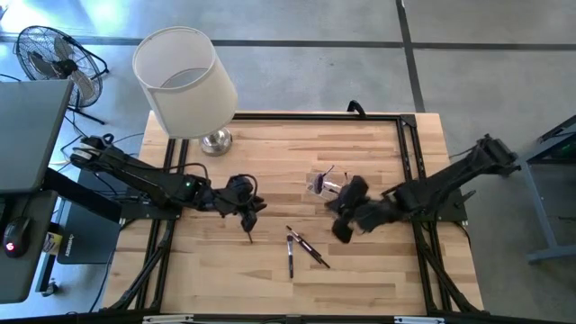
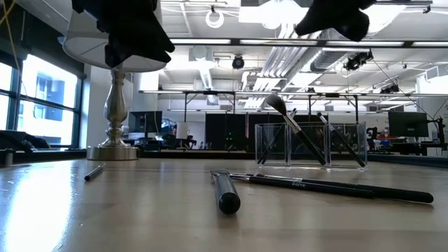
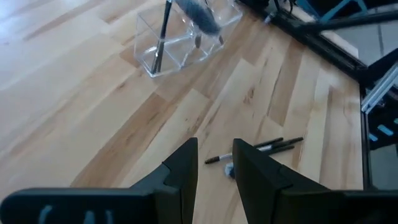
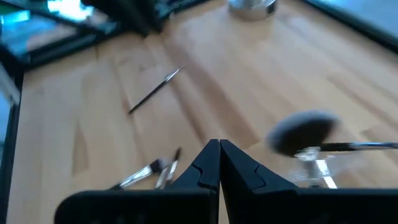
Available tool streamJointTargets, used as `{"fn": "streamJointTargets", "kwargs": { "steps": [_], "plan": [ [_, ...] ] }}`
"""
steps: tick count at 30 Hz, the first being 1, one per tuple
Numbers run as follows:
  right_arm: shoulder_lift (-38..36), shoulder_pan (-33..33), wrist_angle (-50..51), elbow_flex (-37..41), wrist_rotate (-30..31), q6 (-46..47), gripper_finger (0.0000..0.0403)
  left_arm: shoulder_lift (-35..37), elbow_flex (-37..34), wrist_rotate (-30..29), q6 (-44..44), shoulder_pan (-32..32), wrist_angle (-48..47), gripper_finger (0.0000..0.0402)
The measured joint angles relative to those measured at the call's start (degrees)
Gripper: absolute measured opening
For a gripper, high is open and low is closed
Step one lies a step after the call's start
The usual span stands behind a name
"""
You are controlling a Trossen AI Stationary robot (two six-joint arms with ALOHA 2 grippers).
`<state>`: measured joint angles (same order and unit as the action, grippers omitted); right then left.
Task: Put items in baskets/containers
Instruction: Put the black lash brush into the transparent organizer
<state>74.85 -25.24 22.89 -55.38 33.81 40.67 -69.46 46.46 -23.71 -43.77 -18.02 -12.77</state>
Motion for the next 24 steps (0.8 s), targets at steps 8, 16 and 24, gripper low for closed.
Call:
{"fn": "streamJointTargets", "kwargs": {
  "steps": [8, 16, 24],
  "plan": [
    [21.0, -0.3, 21.3, -20.7, -15.1, 9.5, 0.0, -0.4, 0.0, 2.3, 0.6, 0.0, -2.5, 0.0099],
    [37.5, -0.3, 33.4, -34.1, -22.0, 12.8, 0.0, -0.6, 0.0, 4.5, 2.0, 0.0, -2.5, 0.0099],
    [42.0, 0.1, 32.2, -35.6, -20.7, 19.2, 0.0013, -0.6, 0.0, 5.6, 3.0, 0.0, -2.5, 0.0099]
  ]
}}
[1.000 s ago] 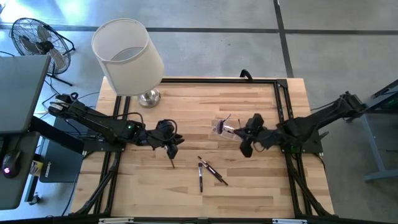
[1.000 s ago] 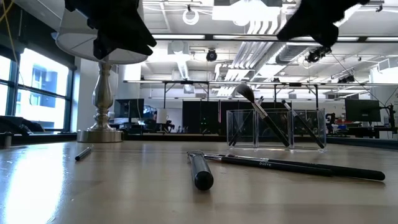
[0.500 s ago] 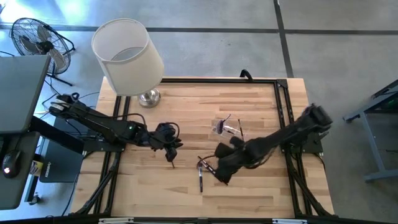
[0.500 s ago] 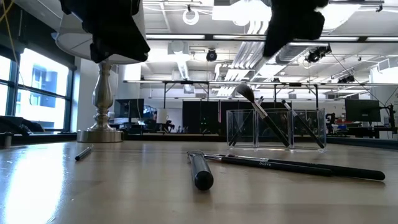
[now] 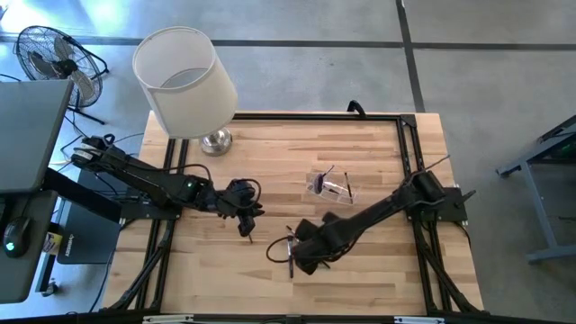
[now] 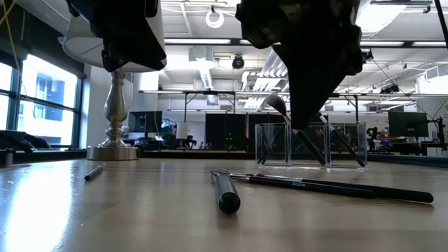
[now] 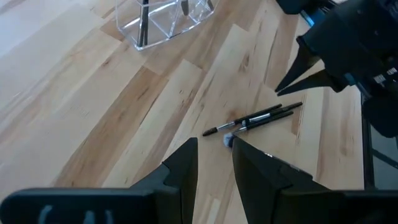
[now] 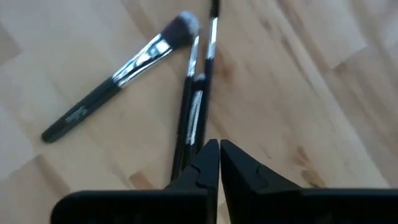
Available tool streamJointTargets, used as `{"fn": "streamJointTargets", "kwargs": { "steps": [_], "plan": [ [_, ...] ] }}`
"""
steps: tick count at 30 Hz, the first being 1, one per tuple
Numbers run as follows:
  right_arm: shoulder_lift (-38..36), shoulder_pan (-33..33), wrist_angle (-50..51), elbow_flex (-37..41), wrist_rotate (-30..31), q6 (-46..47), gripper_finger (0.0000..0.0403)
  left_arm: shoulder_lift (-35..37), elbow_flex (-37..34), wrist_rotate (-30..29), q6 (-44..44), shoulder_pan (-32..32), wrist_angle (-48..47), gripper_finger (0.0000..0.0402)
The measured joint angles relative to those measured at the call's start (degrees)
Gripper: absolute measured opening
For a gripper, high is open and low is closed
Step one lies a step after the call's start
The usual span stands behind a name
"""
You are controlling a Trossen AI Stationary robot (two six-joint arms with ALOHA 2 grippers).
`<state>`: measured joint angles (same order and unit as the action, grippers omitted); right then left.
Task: Put items in baskets/containers
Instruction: Put the black lash brush into the transparent organizer
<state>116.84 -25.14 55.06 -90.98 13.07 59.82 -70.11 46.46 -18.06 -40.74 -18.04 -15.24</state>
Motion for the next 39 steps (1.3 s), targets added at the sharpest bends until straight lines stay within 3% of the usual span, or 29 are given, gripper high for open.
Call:
{"fn": "streamJointTargets", "kwargs": {
  "steps": [12, 19, 39],
  "plan": [
    [0.0, 0.0, -3.8, 0.5, 2.9, -8.8, 0.0091, 0.0, 0.0, 0.7, 0.0, 0.0, -1.7, 0.0099],
    [0.0, 0.8, -16.4, 9.0, 0.7, -7.4, 0.0093, 0.0, 0.0, 0.6, 0.4, 0.0, -1.7, 0.0099],
    [0.6, 0.8, -15.8, 11.3, 0.0, -7.8, 0.0094, 0.0, 0.0, -0.8, 0.6, 0.0, -1.7, 0.0099]
  ]
}}
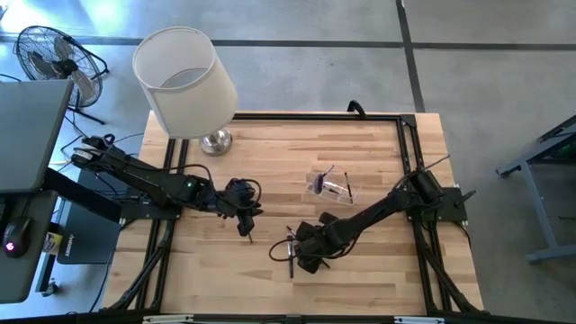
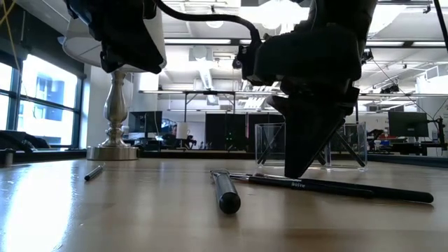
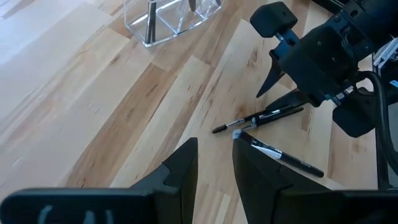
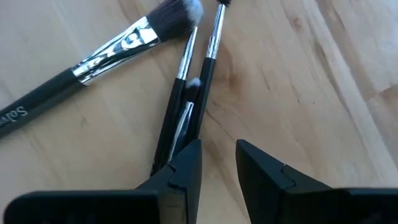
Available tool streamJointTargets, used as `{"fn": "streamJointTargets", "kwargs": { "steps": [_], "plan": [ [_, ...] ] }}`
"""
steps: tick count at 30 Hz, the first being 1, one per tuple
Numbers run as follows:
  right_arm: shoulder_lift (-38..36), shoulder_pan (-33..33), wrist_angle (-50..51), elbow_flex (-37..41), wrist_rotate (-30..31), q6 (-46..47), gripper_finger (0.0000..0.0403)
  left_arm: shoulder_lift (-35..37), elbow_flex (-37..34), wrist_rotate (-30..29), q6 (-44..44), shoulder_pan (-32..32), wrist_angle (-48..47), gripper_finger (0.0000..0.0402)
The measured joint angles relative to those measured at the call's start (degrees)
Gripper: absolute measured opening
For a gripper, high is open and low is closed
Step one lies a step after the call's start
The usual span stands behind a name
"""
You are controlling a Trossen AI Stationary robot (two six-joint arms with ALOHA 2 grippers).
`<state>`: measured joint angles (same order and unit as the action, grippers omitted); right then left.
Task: Put items in baskets/containers
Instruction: Put the black lash brush into the transparent organizer
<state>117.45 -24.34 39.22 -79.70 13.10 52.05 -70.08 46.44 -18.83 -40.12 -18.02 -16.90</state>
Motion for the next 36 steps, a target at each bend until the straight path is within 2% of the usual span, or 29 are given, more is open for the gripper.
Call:
{"fn": "streamJointTargets", "kwargs": {
  "steps": [19, 36],
  "plan": [
    [0.0, 0.0, -3.9, 0.0, -2.3, 1.5, 0.0094, 0.0, 0.0, 0.1, 0.0, 0.0, 0.0, 0.0099],
    [0.0, 0.7, -0.6, -0.1, 0.3, -2.7, 0.0094, 0.0, 0.0, 0.2, -0.1, 0.0, 0.0, 0.0099]
  ]
}}
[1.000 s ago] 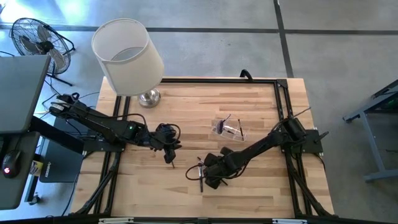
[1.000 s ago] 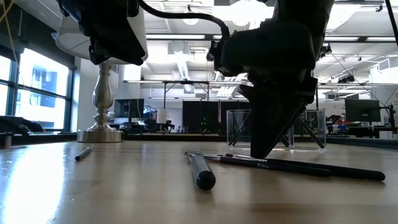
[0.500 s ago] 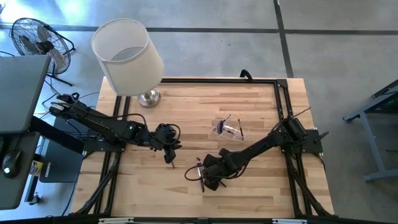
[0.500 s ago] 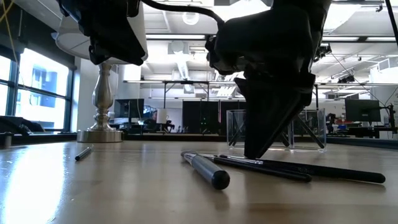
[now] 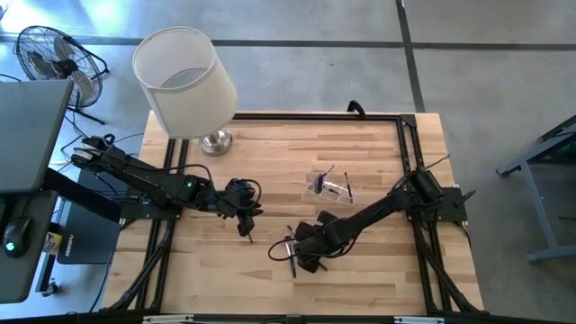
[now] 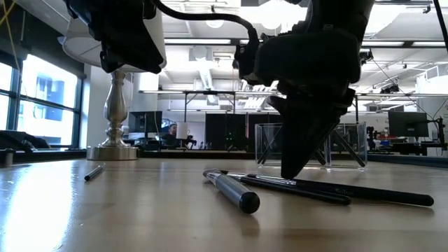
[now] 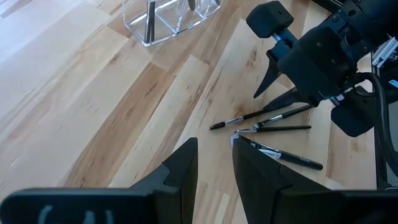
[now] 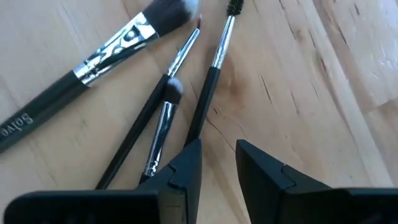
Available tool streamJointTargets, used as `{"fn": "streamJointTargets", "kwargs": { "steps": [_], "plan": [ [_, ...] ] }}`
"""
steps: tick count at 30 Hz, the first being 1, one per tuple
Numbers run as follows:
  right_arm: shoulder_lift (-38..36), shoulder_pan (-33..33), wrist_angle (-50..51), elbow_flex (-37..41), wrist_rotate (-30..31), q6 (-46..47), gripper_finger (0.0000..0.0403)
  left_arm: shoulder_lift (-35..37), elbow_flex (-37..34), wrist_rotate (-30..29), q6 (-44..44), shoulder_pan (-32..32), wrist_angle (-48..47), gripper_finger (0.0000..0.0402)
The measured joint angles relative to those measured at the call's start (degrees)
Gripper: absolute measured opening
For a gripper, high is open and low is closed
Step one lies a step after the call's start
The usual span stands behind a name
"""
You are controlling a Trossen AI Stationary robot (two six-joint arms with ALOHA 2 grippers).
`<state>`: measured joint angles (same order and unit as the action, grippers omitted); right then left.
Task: Put items in baskets/containers
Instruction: Put the black lash brush into the transparent organizer
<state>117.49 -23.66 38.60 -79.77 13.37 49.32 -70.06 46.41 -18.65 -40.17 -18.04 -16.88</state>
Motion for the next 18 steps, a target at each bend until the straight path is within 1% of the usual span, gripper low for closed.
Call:
{"fn": "streamJointTargets", "kwargs": {
  "steps": [10, 18],
  "plan": [
    [-0.5, 0.3, 2.1, 0.0, 3.1, 3.2, 0.0094, 0.0, 0.0, 0.1, -0.1, 0.0, 0.0, 0.0099],
    [-2.4, 0.3, -1.9, 0.0, 2.8, 2.7, 0.0094, 0.0, 0.0, 0.0, -0.1, 0.0, 0.0, 0.0099]
  ]
}}
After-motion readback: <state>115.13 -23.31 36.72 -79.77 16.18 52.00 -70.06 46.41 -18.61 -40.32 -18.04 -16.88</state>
